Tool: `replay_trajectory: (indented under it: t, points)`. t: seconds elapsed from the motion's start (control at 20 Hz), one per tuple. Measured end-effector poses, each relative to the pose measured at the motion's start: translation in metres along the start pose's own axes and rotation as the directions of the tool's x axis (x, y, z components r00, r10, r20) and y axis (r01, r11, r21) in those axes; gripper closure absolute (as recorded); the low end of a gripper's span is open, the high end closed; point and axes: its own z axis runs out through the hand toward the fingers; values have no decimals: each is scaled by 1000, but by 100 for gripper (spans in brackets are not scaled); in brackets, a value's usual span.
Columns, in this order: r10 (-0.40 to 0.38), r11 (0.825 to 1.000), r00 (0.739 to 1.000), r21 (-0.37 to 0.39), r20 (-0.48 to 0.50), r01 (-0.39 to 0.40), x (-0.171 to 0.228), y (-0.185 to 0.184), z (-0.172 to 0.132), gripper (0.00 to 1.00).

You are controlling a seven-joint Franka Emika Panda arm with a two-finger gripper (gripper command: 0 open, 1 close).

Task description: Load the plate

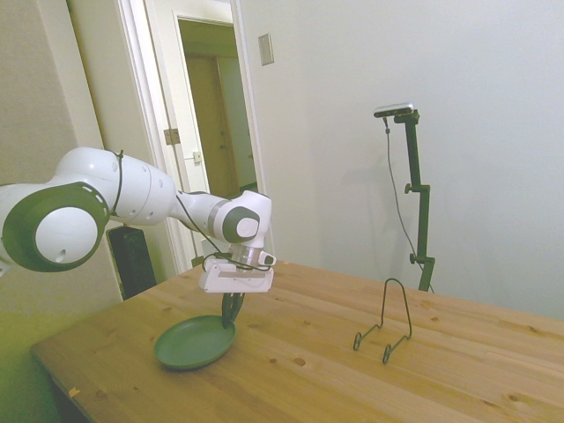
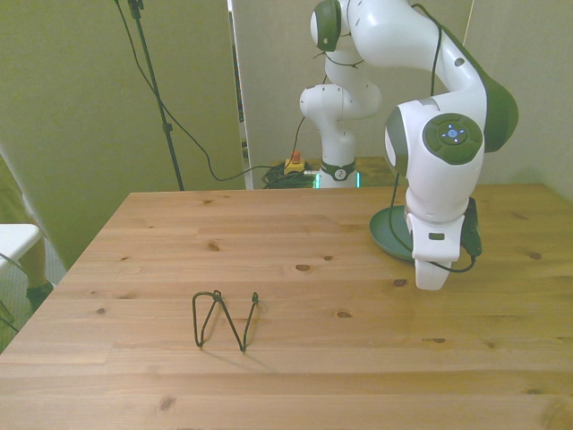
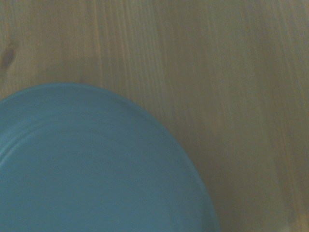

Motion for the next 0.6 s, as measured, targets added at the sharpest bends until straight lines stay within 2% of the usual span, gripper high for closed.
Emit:
replay_trajectory:
  t: [0.3, 0.6]
  points:
    - [7, 998, 997, -55, -77, -11, -16, -3, -34, 100]
    - [-4, 985, 985, -169, -173, -25, -54, -19, -68, 100]
